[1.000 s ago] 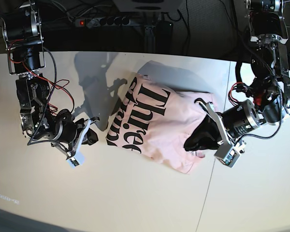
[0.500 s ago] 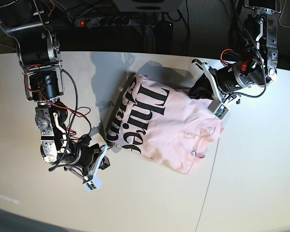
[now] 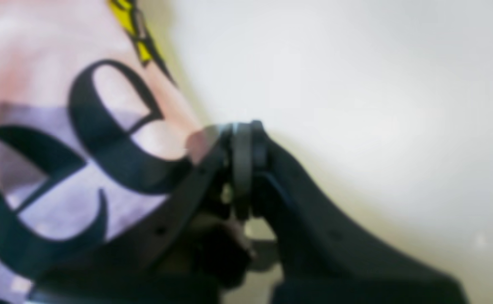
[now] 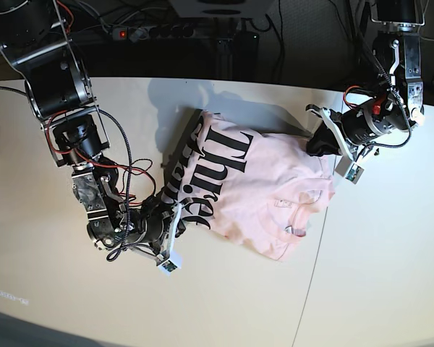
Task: Fold the T-shirt properly
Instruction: 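Hold the bundle sides with both grippers and slide it to straighten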
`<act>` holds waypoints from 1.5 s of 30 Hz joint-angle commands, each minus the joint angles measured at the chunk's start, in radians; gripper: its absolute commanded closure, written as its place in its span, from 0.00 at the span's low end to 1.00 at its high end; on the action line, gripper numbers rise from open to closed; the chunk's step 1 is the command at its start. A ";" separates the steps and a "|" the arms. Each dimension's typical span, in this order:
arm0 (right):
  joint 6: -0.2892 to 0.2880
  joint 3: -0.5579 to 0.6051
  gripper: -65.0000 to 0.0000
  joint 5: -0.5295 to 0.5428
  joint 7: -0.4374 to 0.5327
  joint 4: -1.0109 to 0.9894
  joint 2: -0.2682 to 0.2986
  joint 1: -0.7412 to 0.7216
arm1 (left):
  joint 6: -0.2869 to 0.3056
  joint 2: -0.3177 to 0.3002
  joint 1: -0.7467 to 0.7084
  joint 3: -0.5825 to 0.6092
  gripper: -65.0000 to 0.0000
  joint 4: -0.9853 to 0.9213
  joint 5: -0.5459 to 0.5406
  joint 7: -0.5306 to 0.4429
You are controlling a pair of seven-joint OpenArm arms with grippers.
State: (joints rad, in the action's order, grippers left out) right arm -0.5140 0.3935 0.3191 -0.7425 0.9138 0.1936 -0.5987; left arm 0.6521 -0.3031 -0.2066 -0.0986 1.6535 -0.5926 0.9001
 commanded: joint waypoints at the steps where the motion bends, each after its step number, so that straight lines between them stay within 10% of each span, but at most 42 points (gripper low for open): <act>1: 0.016 0.002 1.00 0.031 -0.040 0.012 0.012 -0.013 | 0.026 -0.016 0.019 -0.006 0.95 -0.004 -0.008 -0.021; 18: 0.010 -0.002 1.00 0.178 -0.111 0.464 0.225 0.377 | 0.026 -0.035 0.229 0.002 0.95 -0.203 -0.009 -0.059; 33: 0.010 -0.142 1.00 0.177 -0.126 0.783 0.224 0.778 | 0.025 -0.034 0.357 0.313 0.95 -0.211 0.092 -0.119; 45: 0.010 -0.192 1.00 0.142 -0.110 0.855 0.225 0.842 | 0.022 -0.010 0.435 0.347 0.95 -0.211 0.104 -0.109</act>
State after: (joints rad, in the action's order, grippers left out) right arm -0.5129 0.2073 0.4892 -0.8383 1.7607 0.4072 0.2462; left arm 0.6624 -0.3054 0.2012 0.2543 1.4292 -0.4763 0.8085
